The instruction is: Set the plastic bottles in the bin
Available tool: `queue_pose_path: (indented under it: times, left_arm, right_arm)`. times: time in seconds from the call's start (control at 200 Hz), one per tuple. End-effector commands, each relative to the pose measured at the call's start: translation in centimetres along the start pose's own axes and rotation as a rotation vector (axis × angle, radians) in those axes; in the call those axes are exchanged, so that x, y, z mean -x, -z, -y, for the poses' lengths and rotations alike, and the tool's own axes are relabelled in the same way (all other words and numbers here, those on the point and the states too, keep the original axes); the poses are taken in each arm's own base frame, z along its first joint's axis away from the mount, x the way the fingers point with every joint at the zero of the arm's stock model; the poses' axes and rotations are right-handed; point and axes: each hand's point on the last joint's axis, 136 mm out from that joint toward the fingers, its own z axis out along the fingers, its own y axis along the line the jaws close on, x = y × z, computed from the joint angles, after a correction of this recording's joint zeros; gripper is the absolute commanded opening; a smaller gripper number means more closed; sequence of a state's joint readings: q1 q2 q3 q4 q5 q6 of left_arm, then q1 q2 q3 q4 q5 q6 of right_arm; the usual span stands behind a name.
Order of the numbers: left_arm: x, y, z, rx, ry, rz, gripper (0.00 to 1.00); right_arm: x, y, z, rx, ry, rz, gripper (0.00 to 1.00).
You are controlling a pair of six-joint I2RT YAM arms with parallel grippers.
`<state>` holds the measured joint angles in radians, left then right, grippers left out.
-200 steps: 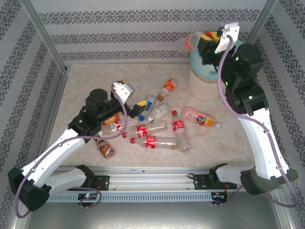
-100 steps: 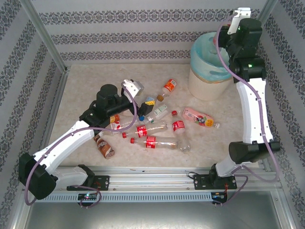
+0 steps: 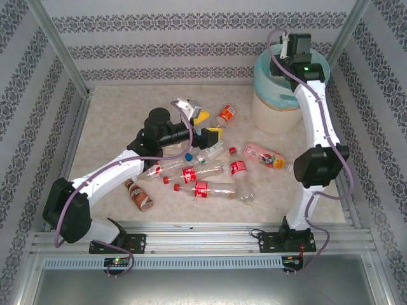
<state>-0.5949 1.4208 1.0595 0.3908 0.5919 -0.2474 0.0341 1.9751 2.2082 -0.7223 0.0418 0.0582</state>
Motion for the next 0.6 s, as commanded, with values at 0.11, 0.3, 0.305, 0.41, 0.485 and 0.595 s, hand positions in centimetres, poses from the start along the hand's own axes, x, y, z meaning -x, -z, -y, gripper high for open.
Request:
queue_pose_path:
  times: [0.11,0.3,0.305,0.41,0.485,0.595]
  left_arm:
    - [0.9,-0.3,2.3,-0.077,-0.029,0.040,0.97]
    - [-0.3,-0.2,2.8,-0.091,-0.032,0.007,0.97]
    - [-0.3,-0.2,2.8,-0.091,-0.033,0.007,0.97]
    - [-0.7,0.1,3.0,-0.091,-0.048,-0.006,0.97]
    - [-1.1,0.2,3.2,-0.088,-0.062,-0.021,0.97]
    - [-1.3,0.5,3.3,-0.080,-0.077,-0.031,0.97]
  right_arm:
    - [-2.0,-2.7,0.5,0.050,-0.047,-0.107,0.00]
    - [-4.2,-5.1,0.7,0.087,-0.074,-0.177,0.00]
    - [-4.2,-5.1,0.6,0.089,-0.074,-0.177,0.00]
    - [-5.5,-6.2,0.5,0.098,-0.066,-0.214,0.00]
    - [-6.4,-6.8,0.7,0.094,-0.059,-0.241,0.01]
    - [-7.0,-7.3,0.8,0.091,-0.057,-0.261,0.06]
